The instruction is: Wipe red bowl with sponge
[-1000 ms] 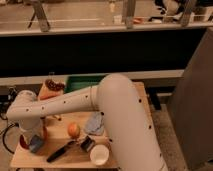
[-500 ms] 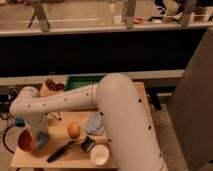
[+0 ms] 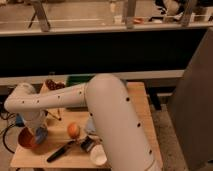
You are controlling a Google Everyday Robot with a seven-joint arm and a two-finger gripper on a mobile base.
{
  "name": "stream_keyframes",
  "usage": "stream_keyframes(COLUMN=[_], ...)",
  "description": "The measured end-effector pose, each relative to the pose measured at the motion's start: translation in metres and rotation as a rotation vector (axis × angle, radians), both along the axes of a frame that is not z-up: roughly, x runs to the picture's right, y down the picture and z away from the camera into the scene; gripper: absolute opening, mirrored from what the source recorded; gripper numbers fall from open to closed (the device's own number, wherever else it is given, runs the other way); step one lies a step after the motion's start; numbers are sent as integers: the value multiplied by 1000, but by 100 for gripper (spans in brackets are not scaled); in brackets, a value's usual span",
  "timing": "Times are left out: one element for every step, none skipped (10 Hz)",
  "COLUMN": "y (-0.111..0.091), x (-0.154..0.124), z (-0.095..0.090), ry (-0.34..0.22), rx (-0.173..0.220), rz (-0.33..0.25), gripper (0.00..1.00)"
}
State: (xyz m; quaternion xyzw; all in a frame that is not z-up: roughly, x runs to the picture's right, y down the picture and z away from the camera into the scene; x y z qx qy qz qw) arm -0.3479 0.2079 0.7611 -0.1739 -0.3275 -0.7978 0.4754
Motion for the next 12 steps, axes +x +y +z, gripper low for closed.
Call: stream_keyframes(y=[-3, -2, -1, -2, 0, 2, 5, 10, 16, 18, 20, 21], x=[-7, -14, -20, -23, -29, -33, -38, -41, -45, -45, -44, -42], z=[0, -2, -4, -5, -7, -9, -12, -16, -22, -26, -30, -34], ry=[-14, -35, -60, -77, -97, -114, -134, -154, -177, -196, -214, -238], rx=[11, 12, 11, 8, 6, 2, -4, -11, -16, -17, -17, -8], rz=[-9, -13, -14, -12, -17, -18, -20, -18, -14, -2, 14, 38], gripper=[5, 5, 5, 5, 5, 5, 5, 5, 5, 5, 5, 5])
